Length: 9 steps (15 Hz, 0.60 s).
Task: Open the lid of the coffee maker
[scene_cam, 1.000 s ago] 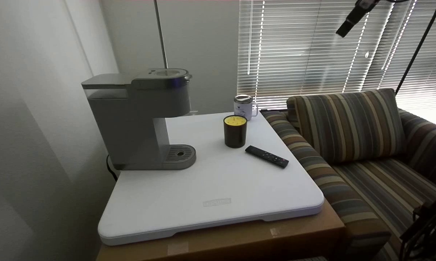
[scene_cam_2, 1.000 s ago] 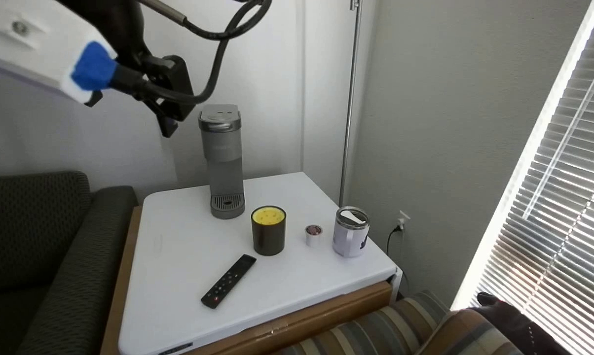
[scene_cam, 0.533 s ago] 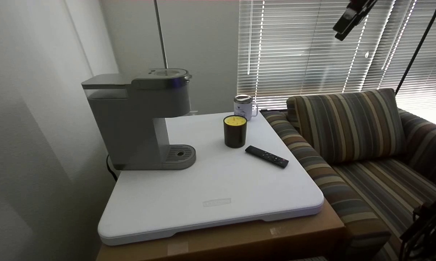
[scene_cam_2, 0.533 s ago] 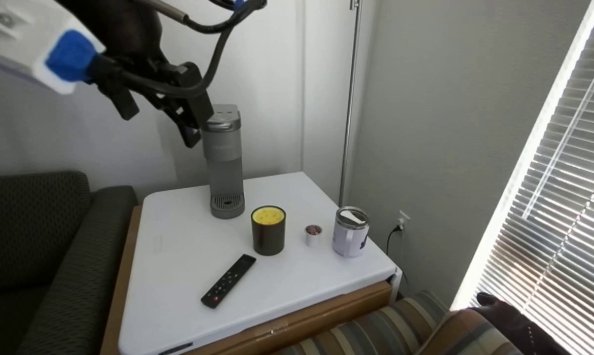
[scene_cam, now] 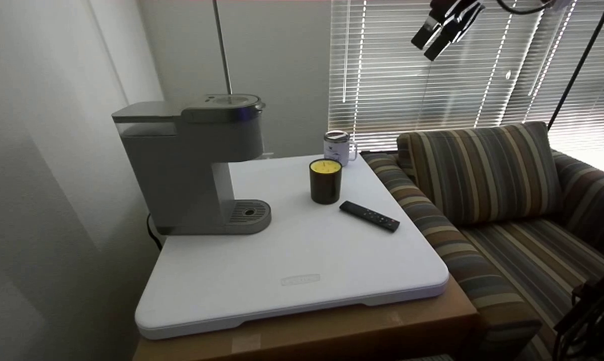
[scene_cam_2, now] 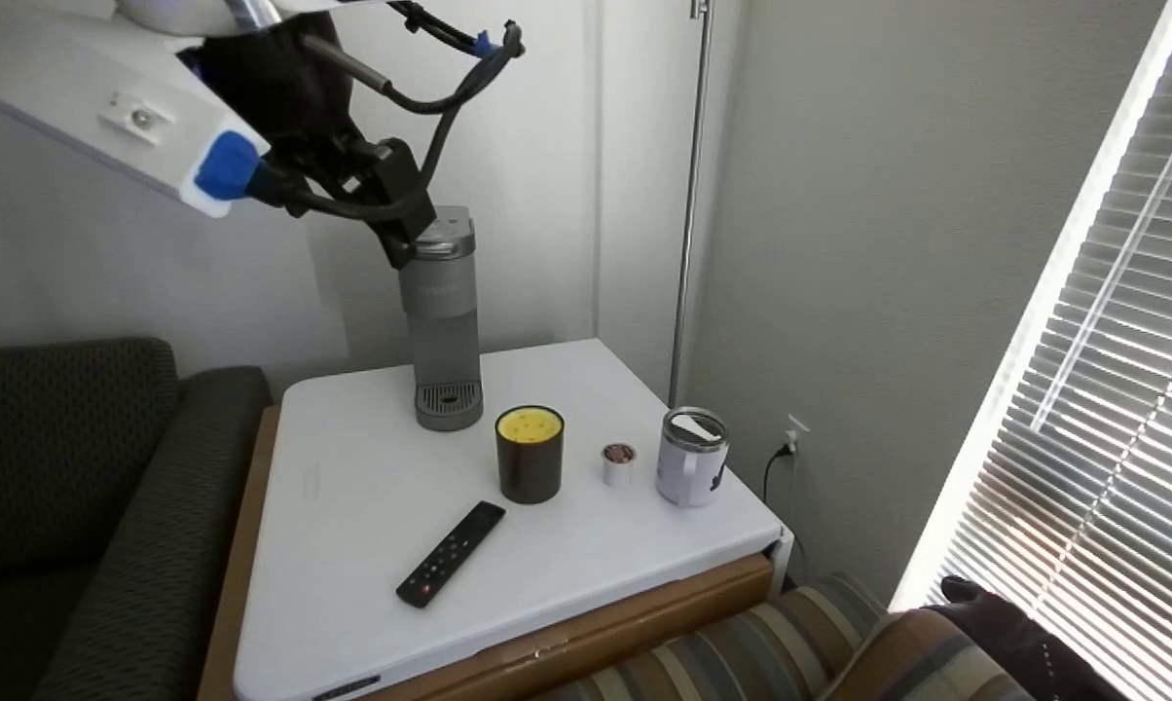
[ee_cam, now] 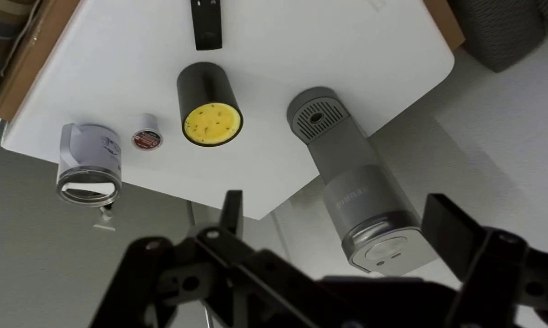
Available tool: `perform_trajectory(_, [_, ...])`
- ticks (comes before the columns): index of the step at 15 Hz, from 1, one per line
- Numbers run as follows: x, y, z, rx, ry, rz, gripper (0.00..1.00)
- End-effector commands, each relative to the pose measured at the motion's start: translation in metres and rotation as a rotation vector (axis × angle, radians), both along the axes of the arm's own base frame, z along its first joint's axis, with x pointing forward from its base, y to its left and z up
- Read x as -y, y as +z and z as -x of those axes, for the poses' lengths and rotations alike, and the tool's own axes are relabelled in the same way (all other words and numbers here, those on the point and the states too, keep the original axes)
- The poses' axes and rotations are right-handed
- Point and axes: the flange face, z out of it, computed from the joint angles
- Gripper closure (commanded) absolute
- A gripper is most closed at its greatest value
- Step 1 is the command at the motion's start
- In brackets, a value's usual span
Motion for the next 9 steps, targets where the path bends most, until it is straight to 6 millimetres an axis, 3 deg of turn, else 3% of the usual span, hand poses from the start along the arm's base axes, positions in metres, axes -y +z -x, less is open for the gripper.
perform_trajectory(1, [-0.006, -0.007, -0.013, 0.012, -0.104, 0.039, 0.0])
perform_trajectory(5, [-0.052, -0.033, -0.059, -0.033, -0.3, -0.066, 0.0])
perform_trajectory(8, [-0.098, -0.048, -0.095, -0.119, -0.328, -0.244, 0.0])
perform_trajectory(9, [-0.083, -0.04, -0.065, -0.089, -0.318, -0.165, 0.0])
